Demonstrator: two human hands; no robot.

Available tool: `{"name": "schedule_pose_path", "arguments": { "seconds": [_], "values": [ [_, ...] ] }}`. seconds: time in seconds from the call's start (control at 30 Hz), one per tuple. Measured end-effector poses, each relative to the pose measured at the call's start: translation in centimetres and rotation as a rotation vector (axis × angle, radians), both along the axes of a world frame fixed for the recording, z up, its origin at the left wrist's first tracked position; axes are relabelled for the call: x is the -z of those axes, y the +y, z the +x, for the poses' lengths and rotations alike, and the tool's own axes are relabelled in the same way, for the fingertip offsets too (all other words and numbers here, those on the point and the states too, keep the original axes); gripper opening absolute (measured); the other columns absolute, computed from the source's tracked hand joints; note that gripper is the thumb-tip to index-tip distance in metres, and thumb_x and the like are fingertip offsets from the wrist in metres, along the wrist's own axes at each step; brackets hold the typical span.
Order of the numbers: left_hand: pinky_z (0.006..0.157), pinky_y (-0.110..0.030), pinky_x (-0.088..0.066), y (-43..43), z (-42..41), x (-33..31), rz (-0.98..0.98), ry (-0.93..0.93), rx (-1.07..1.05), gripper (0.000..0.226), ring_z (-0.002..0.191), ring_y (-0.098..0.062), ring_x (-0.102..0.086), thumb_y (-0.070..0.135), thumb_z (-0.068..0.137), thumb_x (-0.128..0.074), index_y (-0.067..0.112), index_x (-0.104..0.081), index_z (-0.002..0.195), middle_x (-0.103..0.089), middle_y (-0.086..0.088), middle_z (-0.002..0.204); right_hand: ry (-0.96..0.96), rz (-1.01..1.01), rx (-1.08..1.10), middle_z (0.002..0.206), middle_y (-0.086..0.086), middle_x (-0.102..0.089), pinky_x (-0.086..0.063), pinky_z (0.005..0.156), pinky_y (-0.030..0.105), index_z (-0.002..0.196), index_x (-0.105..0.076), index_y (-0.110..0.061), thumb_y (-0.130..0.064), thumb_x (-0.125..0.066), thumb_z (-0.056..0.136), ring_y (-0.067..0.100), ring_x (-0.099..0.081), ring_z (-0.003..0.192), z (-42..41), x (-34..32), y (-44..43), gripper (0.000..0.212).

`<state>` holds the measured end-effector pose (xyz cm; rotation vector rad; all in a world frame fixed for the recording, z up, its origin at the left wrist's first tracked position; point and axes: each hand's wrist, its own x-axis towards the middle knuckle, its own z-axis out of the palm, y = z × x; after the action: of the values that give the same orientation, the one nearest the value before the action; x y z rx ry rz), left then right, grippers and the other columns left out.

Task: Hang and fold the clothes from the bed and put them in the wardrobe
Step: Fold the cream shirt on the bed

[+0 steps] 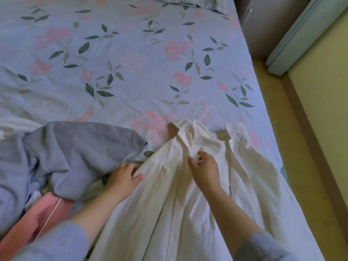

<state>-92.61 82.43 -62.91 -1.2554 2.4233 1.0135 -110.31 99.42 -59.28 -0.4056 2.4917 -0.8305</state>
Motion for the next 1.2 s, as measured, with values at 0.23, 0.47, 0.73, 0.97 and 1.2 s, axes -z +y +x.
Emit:
{"name": "schedule_pose_path", "arguments": {
  "seconds": [0.23, 0.47, 0.73, 0.97, 1.2],
  "values": [
    [0.075, -0.023, -0.043, 0.5, -0.8, 1.4, 0.388, -0.029, -0.045, 0.107, 0.106, -0.012, -0.051, 0.075, 0.048, -0.078, 0.021, -0.038, 0.132, -0.050, 0.009, 0.120, -0.272, -0.021, 0.158, 0.081, 0.002, -0.054, -0.046, 0.069, 0.032, 0.093, -0.055, -0.011, -0.035, -0.060, 0.093, 0.021, -0.056, 0.073, -2.4, 3.5, -5.8, 0.024],
    [0.099, -0.031, -0.035, 4.5, 1.0, 1.0, -0.232, 0.009, 0.010, 0.080, 0.119, -0.020, -0.036, 0.078, 0.070, -0.056, 0.030, -0.041, 0.132, -0.034, 0.004, 0.126, -0.374, -0.162, 0.261, 0.079, 0.009, -0.054, -0.044, 0.064, 0.030, 0.086, -0.059, -0.001, -0.030, -0.055, 0.094, 0.020, -0.052, 0.071, -2.6, 4.1, -7.5, 0.030],
    [0.080, -0.030, -0.046, 2.6, -2.7, 1.5, -0.124, -0.055, -0.011, 0.029, 0.097, -0.019, -0.058, 0.046, 0.088, -0.059, 0.021, -0.059, 0.104, -0.056, 0.001, 0.111, -0.526, -0.241, 0.281, 0.097, 0.015, -0.071, -0.058, 0.084, 0.046, 0.098, -0.069, -0.008, -0.030, -0.066, 0.090, 0.030, -0.070, 0.089, -3.6, 3.1, -8.5, 0.024],
    [0.060, -0.035, -0.041, 0.2, -0.1, 0.7, -0.077, 0.312, -0.268, 0.013, 0.069, -0.027, -0.055, 0.012, 0.085, -0.062, 0.012, -0.055, 0.074, -0.057, -0.004, 0.073, -0.698, -0.387, 0.441, 0.101, 0.011, -0.068, -0.058, 0.075, 0.037, 0.110, -0.061, -0.010, -0.023, -0.061, 0.096, 0.026, -0.067, 0.091, -3.4, 4.2, -9.3, 0.020],
    [0.060, -0.035, -0.036, -11.8, -4.0, -2.6, -0.301, 0.088, -0.158, 0.018, 0.073, -0.028, -0.049, 0.026, 0.103, -0.034, 0.011, -0.042, 0.096, -0.060, -0.012, 0.091, -0.803, -0.550, 0.428, 0.106, 0.007, -0.069, -0.056, 0.085, 0.043, 0.114, -0.063, -0.014, -0.020, -0.054, 0.100, 0.024, -0.067, 0.091, -3.9, 3.1, -13.4, 0.018]
  ]
}}
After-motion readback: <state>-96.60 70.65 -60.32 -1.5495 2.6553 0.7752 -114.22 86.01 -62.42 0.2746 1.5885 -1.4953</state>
